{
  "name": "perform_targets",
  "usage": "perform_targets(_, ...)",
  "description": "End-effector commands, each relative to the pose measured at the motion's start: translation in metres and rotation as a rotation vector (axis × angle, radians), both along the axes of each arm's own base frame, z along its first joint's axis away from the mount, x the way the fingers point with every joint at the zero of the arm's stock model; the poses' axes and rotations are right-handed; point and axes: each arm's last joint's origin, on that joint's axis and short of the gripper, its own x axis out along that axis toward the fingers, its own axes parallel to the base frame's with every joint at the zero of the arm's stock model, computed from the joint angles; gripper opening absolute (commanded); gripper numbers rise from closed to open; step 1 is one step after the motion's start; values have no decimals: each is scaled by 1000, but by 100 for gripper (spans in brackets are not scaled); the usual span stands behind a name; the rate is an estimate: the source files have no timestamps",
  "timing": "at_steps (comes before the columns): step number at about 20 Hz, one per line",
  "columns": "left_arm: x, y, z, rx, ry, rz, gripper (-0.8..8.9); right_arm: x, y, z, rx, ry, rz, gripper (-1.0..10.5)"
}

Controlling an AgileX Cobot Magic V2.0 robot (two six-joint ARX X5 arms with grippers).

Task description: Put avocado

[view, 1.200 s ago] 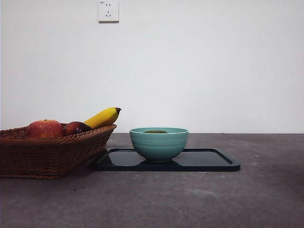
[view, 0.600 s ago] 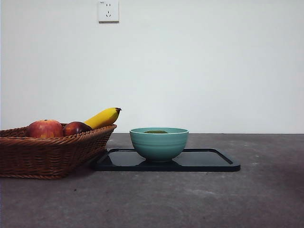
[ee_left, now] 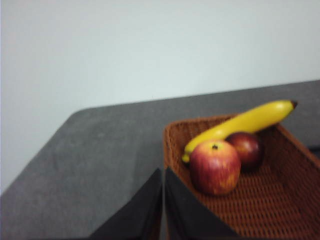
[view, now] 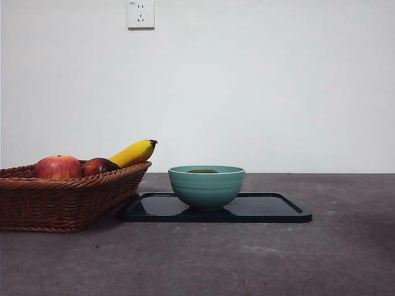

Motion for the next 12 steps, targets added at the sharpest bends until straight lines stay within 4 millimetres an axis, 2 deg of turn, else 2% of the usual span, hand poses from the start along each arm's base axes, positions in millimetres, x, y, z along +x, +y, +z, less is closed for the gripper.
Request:
perform_targets(1,1,0,-9,-8,11,11,8,0,2,2,9,-1,5,11)
perform_targets(7,0,1,-26,-23,49,18,8,1,2,2,9,-1,4,11)
perform_targets(12,-2,1,-38,-36,164,20,8,1,2,2,10,-1,5,11)
